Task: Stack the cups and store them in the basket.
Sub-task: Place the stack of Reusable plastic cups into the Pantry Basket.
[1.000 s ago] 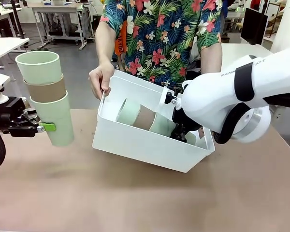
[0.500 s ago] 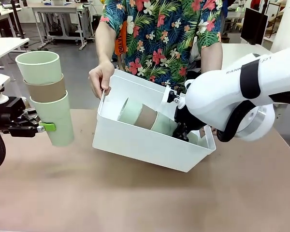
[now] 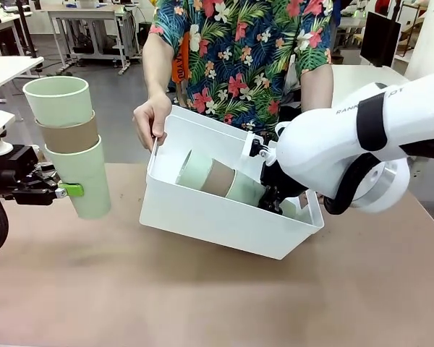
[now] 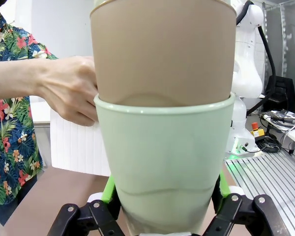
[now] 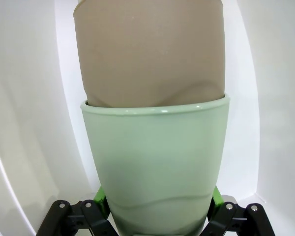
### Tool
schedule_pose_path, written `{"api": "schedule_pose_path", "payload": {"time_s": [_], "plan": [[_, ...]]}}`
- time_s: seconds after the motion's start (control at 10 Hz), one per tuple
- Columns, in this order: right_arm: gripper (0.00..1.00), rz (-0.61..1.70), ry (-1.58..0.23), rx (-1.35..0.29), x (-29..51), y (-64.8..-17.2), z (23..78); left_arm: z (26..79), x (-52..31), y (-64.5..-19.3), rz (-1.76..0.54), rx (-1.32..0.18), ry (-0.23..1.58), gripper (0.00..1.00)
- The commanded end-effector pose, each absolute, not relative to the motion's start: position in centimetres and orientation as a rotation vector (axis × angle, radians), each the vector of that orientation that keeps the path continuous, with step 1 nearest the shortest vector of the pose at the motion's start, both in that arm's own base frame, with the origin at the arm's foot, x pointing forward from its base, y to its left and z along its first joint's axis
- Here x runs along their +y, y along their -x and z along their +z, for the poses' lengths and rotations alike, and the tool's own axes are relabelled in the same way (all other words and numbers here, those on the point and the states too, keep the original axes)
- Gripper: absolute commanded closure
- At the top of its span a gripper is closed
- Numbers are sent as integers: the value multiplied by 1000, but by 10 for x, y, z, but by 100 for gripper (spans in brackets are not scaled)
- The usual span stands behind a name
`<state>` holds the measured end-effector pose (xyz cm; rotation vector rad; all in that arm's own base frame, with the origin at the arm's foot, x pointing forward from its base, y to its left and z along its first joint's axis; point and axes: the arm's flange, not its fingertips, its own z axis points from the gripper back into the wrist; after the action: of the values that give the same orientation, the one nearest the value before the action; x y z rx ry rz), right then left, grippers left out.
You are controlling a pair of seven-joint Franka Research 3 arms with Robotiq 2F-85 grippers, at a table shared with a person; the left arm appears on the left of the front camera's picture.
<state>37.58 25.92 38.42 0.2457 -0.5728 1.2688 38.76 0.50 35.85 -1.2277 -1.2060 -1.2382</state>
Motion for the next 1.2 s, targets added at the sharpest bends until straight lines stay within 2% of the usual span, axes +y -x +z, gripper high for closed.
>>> {"api": "schedule_pose_path", "payload": {"time_s": [0.0, 0.3, 0.9, 1.0, 1.1], "plan": [[15, 1276, -231, -569, 272, -388, 384, 363, 4, -387, -1247, -1215, 1230, 13], [15, 1286, -223, -527, 296, -407, 367, 363, 4, -387, -1247, -1215, 1230, 13], [15, 1300, -232, -523, 287, -393, 364, 363, 4, -387, -1247, -1215, 1230, 13], [0, 1314, -232, -526, 286, -391, 363, 363, 4, -387, -1247, -1215, 1230, 13], [0, 1315, -244, -529, 283, -391, 366, 363, 4, -387, -1247, -1215, 1230, 13]]}}
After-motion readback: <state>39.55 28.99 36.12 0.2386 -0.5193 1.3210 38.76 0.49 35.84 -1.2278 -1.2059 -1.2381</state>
